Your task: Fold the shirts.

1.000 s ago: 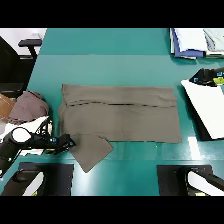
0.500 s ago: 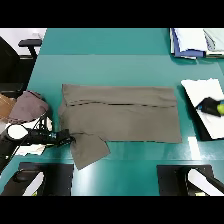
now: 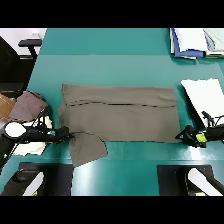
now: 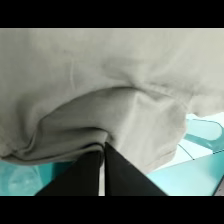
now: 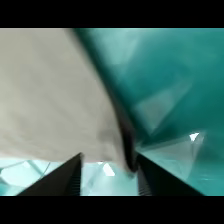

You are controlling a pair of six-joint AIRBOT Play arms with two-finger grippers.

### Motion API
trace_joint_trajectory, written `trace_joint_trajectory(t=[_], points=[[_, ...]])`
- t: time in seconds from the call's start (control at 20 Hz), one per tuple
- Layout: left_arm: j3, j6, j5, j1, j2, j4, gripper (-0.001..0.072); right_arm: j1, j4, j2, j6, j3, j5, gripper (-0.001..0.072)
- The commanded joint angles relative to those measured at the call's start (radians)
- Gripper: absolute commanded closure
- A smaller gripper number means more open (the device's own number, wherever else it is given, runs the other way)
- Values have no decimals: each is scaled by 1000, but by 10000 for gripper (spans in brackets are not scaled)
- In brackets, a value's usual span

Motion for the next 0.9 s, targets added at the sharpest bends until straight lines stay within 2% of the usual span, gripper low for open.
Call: trace_joint_trajectory(t=[0.0, 0.05, 0.1, 0.15, 0.25, 0.35, 0.45, 0.55, 0.65, 0.85], points=[[2, 7, -8, 0, 1, 29, 683, 93, 9, 0, 0, -34, -76, 497], [3, 7, -34, 0, 1, 38, 684, 116, 6, 2, -1, -32, -77, 647], [12, 6, -72, 0, 4, 58, 684, 132, -4, 3, -1, -22, -67, 695], [26, 3, -109, 0, 30, 85, 685, 145, -24, 8, -1, -3, -39, 695], [59, -59, -171, 0, 136, 167, 685, 153, -106, 50, 0, 41, 31, 695], [80, -89, -289, 0, 243, 212, 685, 153, -196, 129, -1, 90, 132, 696], [81, -121, -441, 0, 322, 188, 685, 153, -266, 212, -1, 122, 233, 695], [105, -133, -534, 0, 351, 151, 685, 153, -307, 293, 0, 150, 287, 696], [159, -127, -500, 0, 330, 146, 685, 154, -305, 329, 8, 195, 278, 696], [259, -9, -283, 0, 130, 150, 685, 154, -187, 221, 12, 323, 186, 696]])
